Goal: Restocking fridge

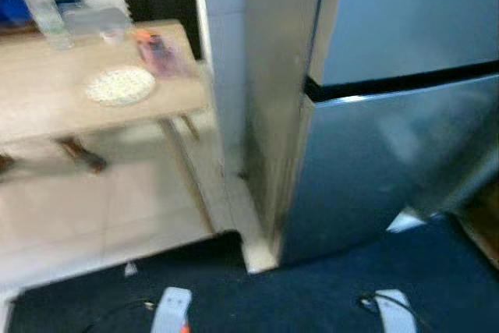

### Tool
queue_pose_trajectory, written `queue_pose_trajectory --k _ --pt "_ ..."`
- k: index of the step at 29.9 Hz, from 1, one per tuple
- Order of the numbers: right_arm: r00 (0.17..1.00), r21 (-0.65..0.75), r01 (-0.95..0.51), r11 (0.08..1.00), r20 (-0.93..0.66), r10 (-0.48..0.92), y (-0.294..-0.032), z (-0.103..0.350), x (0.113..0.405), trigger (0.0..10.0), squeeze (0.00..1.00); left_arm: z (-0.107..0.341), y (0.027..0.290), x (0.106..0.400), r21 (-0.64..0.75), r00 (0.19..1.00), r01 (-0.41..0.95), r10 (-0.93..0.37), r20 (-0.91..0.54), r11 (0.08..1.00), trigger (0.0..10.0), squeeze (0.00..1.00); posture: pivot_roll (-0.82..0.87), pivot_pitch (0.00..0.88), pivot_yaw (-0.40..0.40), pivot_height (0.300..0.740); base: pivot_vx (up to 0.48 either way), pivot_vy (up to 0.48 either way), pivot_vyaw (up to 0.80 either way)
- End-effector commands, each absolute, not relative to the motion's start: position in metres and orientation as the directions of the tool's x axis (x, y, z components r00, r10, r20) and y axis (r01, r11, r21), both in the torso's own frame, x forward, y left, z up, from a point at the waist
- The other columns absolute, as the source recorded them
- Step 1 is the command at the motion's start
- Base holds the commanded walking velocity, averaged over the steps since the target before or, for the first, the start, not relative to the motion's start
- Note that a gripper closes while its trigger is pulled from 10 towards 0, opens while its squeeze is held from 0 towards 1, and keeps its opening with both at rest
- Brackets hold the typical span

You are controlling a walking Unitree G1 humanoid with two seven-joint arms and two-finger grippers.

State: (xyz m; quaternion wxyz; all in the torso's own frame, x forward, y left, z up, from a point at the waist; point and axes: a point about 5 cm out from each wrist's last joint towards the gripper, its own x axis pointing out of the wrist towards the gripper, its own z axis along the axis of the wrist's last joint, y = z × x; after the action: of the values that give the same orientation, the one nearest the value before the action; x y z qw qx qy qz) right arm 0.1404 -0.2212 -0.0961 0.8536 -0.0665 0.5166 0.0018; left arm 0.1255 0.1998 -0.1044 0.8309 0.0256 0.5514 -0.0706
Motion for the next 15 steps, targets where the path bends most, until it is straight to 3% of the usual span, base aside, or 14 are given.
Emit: queue_pose_trajectory --k 1,4,5,9,10,15 --pt "0.515 -0.138 -0.119 0.983 -0.855 -0.058 -0.223 -0.092 0.148 10.0 0.0 -0.106 0.199 0.12 -0.038 0.354 0.164 -0.095 -0.93 0.986 10.0 0.0 -0.04 0.0 0.012 0.74 0.0 0.0 0.0" --pt "0.599 -0.133 -0.145 0.98 -0.8 -0.02 -0.235 -0.078 0.168 10.0 0.0 -0.106 0.199 0.12 -0.036 0.356 0.159 -0.092 -0.93 0.987 10.0 0.0 -0.04 0.0 0.013 0.74 0.0 0.0 0.0" --pt "0.685 -0.087 -0.154 0.984 -0.727 0.043 -0.254 -0.054 0.2 10.0 0.0 -0.106 0.2 0.12 -0.036 0.357 0.156 -0.09 -0.93 0.987 10.0 0.0 -0.04 0.0 0.013 0.74 0.0 0.0 0.0" --pt "0.75 0.051 -0.217 0.975 -0.631 0.2 -0.256 -0.03 0.23 10.0 0.0 -0.106 0.2 0.12 -0.037 0.356 0.153 -0.09 -0.93 0.987 10.0 0.0 -0.04 0.0 0.015 0.74 0.0 0.0 0.0" --pt "0.777 0.129 -0.314 0.94 -0.535 0.333 -0.25 -0.011 0.248 10.0 1.0 -0.106 0.201 0.12 -0.038 0.356 0.151 -0.091 -0.93 0.988 10.0 0.0 -0.05 0.001 0.014 0.74 0.0 0.0 0.0" --pt "0.803 0.154 -0.442 0.884 -0.372 0.466 -0.241 0.021 0.277 10.0 1.0 -0.106 0.199 0.122 -0.042 0.359 0.152 -0.094 -0.929 0.988 10.0 0.0 -0.05 0.003 0.015 0.74 0.0 0.0 0.0"
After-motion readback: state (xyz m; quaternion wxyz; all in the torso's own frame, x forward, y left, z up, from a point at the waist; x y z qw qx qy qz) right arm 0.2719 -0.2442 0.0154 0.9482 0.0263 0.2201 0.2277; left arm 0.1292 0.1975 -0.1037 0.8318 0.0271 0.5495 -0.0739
